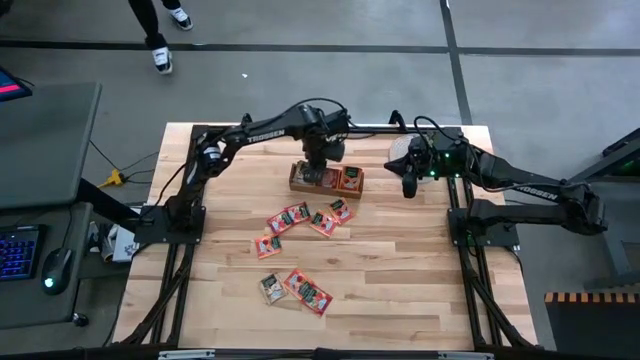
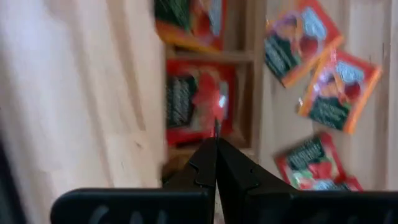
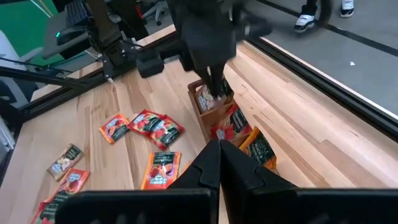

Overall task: Pick & Place Tea
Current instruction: Put the red tea bag into the middle section of the wooden organizer

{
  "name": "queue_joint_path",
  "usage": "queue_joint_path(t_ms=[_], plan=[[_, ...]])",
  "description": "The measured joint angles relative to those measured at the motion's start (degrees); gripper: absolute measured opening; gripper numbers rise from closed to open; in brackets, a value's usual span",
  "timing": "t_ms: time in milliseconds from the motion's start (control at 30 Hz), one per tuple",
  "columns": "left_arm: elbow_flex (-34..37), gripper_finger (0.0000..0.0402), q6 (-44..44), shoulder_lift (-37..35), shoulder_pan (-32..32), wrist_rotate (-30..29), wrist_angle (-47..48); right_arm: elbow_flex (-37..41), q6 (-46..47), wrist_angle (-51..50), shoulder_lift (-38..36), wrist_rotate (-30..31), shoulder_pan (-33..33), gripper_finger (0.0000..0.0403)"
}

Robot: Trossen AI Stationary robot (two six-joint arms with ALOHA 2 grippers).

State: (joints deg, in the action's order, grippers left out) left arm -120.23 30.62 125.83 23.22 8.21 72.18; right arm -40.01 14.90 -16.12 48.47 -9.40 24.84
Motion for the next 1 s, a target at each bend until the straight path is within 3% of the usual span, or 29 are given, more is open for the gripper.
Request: queue_joint_path(t_ms=[1000], plan=[[0.1, 0.0001, -1.1, 1.0, -0.4, -3.3, -1.3, 0.0, -0.6, -0.4, 0.0, -0.7, -0.1, 0.0]])
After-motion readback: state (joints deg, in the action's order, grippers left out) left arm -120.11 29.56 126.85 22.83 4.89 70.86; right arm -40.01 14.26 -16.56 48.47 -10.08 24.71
